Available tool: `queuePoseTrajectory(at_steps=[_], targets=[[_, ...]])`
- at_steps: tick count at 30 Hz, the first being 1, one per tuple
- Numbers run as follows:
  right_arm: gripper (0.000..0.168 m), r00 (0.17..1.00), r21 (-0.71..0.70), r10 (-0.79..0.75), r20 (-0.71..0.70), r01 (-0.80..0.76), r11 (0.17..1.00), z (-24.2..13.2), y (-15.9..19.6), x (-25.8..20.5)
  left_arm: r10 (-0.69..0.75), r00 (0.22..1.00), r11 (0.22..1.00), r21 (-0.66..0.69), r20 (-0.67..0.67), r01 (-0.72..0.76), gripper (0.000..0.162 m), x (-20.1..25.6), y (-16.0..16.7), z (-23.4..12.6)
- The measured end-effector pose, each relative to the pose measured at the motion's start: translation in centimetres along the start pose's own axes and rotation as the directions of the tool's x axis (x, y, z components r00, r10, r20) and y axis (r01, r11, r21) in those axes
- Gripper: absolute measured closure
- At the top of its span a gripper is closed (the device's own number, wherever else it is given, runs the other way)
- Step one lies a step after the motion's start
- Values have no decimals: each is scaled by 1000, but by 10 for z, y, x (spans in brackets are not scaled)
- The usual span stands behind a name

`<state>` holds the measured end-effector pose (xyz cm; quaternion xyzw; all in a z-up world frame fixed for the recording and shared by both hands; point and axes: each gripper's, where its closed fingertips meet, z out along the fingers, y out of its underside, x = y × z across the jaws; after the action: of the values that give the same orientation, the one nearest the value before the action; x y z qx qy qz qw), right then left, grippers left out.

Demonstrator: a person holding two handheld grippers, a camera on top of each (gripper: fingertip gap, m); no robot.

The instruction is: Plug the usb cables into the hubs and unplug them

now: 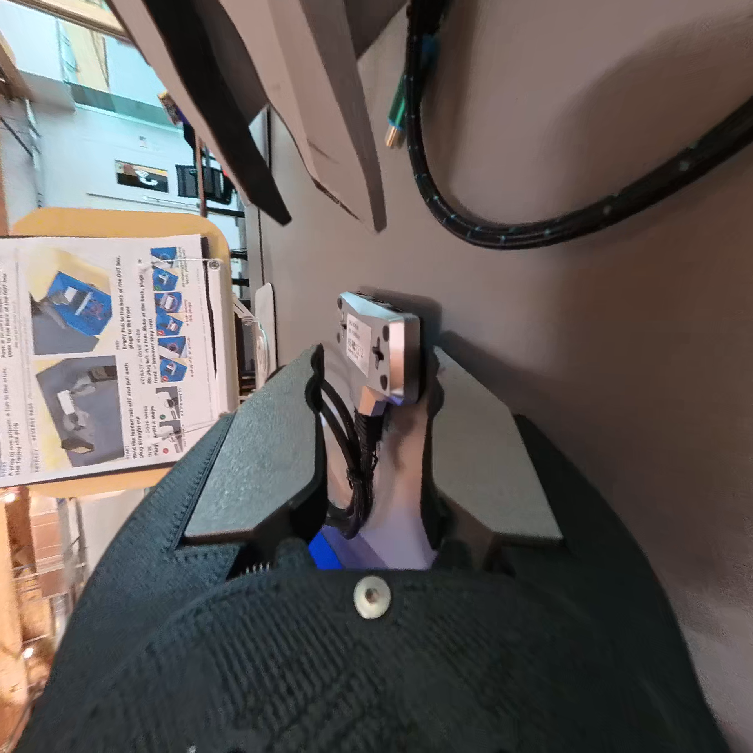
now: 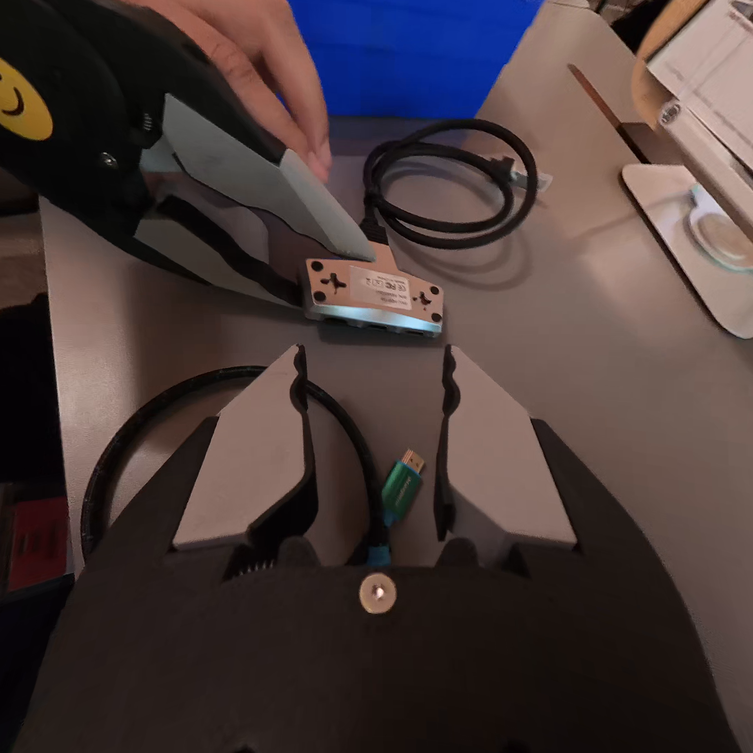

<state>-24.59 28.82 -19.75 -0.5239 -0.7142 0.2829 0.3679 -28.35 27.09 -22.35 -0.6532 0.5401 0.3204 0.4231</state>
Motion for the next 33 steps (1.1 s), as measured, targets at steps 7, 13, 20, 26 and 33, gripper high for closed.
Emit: queuePoseTrajectory(at_steps=[7, 13, 20, 26, 33], targets=[[102, 977, -27, 181, -115, -185, 982, -47, 27, 24, 97, 988, 991, -106, 122, -84, 143, -21, 17, 25], [100, 906, -56, 398, -142, -409, 911, -76, 48, 0, -108, 974, 994, 38, 198, 102, 143, -44, 6, 19], [119, 930, -197, 202, -306, -269, 943, -35, 81, 5, -247, 944, 962, 175, 220, 211, 144, -55, 0, 4], [159, 925, -227, 7, -379, -100, 969, -23, 81, 36, -392, 915, 874, 349, 99, 337, 144, -57, -10, -7], [161, 941, -113, 50, -335, -92, 989, -26, 68, 36, -373, 925, 885, 331, 80, 328, 144, -50, -10, -4]])
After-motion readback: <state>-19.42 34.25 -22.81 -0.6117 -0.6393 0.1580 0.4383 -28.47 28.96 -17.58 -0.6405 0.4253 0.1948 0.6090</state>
